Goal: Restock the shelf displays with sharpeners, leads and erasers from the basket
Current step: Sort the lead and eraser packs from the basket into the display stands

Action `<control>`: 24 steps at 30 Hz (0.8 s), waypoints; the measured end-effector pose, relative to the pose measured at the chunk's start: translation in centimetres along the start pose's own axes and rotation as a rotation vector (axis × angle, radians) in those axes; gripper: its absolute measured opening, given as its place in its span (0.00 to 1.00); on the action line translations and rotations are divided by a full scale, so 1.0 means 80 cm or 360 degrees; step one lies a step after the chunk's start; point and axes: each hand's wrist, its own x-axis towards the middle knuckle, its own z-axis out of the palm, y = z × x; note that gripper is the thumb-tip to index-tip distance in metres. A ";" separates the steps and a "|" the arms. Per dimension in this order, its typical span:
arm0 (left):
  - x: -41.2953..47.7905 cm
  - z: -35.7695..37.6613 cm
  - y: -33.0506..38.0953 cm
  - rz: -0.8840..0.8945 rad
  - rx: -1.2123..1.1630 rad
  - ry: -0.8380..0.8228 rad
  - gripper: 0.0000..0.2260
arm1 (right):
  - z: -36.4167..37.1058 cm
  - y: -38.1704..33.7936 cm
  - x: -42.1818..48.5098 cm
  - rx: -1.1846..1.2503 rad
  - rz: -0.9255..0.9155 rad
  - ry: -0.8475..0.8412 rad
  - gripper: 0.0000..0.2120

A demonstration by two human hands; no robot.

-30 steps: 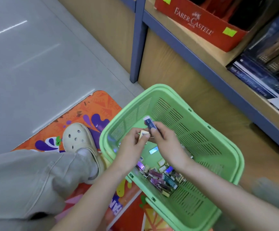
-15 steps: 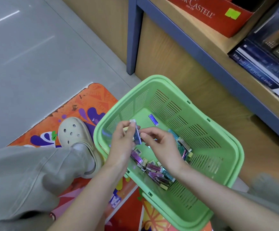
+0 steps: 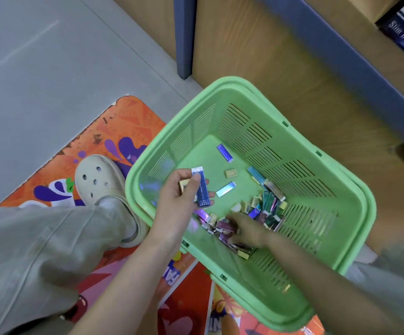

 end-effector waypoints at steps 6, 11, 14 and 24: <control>0.010 0.000 -0.005 -0.0058 0.0020 0.0031 0.03 | 0.008 0.008 0.024 -0.0181 0.0017 -0.0024 0.32; 0.014 0.000 -0.008 -0.0062 0.0056 0.0030 0.05 | -0.002 0.008 0.037 -0.0386 -0.0044 -0.0188 0.37; 0.015 0.001 -0.011 -0.0072 0.0050 0.0025 0.05 | 0.001 0.014 0.035 -0.0286 -0.0135 -0.0124 0.32; 0.010 0.000 -0.016 -0.0121 0.0078 0.0003 0.04 | 0.025 0.018 0.023 -0.0356 -0.0281 0.0199 0.14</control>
